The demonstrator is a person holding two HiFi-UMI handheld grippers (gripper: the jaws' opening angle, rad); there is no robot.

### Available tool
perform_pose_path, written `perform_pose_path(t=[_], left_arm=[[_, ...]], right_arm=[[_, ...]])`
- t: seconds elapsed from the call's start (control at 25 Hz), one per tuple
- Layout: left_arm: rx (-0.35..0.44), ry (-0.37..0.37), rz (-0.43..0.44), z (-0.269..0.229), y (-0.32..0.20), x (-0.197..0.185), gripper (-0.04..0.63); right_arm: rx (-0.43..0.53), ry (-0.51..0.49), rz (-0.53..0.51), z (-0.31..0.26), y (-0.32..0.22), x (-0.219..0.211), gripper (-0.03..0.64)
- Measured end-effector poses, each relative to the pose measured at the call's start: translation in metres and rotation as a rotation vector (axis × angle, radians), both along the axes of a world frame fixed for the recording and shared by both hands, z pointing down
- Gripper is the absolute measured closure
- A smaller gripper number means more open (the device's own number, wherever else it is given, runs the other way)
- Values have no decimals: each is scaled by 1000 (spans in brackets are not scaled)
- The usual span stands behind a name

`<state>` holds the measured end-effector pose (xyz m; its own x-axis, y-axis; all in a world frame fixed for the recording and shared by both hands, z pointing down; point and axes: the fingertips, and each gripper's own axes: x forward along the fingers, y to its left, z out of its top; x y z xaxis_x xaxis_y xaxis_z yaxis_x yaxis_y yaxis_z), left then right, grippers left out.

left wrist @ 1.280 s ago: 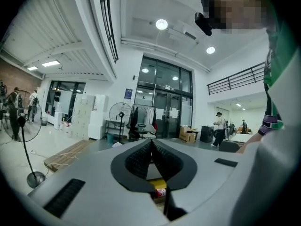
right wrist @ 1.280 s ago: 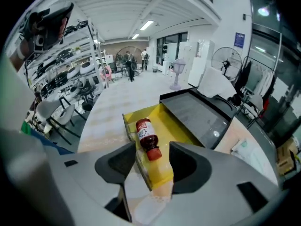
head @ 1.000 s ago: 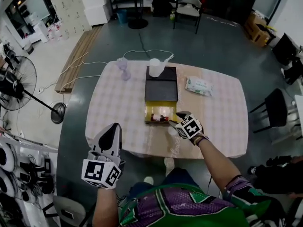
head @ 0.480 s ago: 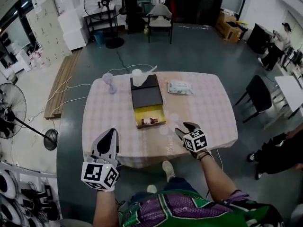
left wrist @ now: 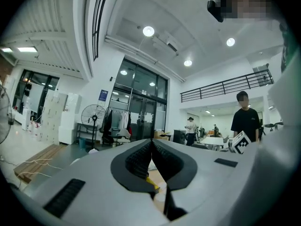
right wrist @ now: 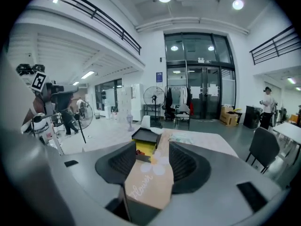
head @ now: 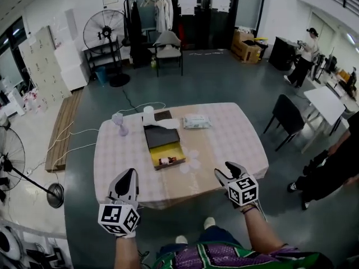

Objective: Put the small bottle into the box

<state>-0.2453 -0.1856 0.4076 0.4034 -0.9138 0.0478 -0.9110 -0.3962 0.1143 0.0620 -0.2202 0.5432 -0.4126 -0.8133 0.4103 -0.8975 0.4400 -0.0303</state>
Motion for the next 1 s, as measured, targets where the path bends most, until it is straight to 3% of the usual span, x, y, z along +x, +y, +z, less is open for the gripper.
perform_pose_path(t=[0.48,0.8,1.0], left_arm=[[134,15,-8,-82,35,59,572],[183,2,-27,-112,56,103,572],[202,-85,-61,-113,63,114,572]], right_arm=[[348,-161,-40,-189,36,42,439],[399,-191,-63,-219,53,70,550],[397,-196,-52,-221,57,81,597]])
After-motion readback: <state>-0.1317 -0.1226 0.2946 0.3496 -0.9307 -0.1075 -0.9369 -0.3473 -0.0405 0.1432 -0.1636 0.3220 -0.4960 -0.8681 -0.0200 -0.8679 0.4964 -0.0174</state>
